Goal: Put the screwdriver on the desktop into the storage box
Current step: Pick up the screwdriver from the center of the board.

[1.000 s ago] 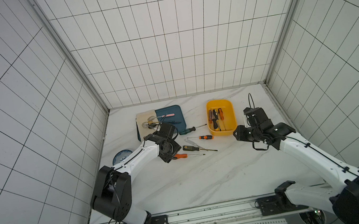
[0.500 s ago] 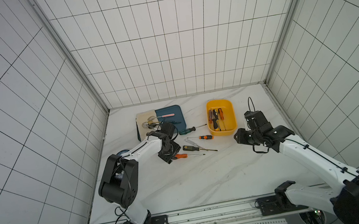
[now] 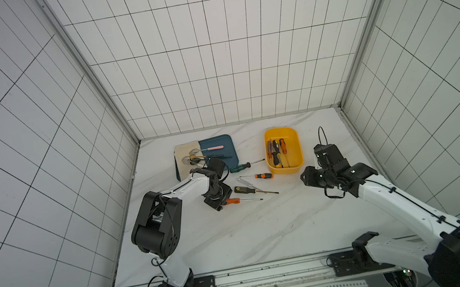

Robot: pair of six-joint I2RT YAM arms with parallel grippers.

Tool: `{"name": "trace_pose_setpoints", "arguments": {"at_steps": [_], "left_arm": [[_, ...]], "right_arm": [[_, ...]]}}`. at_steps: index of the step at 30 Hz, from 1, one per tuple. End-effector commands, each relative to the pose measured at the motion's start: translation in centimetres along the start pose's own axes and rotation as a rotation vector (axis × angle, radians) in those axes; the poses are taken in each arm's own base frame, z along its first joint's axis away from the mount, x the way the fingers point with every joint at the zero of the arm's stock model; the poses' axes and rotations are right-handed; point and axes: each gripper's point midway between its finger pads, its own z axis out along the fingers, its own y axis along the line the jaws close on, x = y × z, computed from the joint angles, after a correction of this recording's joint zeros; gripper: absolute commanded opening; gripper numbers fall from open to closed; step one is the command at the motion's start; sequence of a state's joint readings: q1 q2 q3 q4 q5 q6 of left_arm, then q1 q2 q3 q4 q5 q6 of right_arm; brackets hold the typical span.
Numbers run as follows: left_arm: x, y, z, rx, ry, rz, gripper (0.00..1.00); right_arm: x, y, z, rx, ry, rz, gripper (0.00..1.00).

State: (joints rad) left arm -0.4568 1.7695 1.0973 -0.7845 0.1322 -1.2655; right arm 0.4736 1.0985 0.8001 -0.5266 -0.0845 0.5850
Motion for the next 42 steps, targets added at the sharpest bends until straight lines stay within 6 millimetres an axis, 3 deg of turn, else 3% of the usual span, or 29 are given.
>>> {"name": "trace_pose_setpoints", "arguments": {"at_steps": [1,7,15,26,32,42], "left_arm": [[-0.1,-0.2,0.4,0.001,0.01,-0.011,0.53],[0.1,0.3,0.6,0.001,0.015,-0.012,0.44],[0.3,0.5,0.5,0.015,0.034,-0.014,0.22],[0.1,-0.8,-2.8,0.118,0.0,0.013,0.01],[0.1,-2.2,-5.0,0.187,-0.021,0.057,0.0],[2.0,-5.3,-8.2,0.31,-0.034,0.227,0.0]], "right_arm": [[0.4,-0.4,0.2,0.014,-0.012,0.004,0.38],[0.3,-0.2,0.3,0.007,-0.016,0.009,0.38],[0.4,0.2,0.4,-0.013,-0.008,0.013,0.38],[0.5,3.3,0.2,-0.096,0.01,-0.079,0.42],[0.4,5.4,-0.3,-0.174,0.028,-0.129,0.43],[1.3,11.4,-0.9,-0.402,0.101,-0.253,0.44]]}}
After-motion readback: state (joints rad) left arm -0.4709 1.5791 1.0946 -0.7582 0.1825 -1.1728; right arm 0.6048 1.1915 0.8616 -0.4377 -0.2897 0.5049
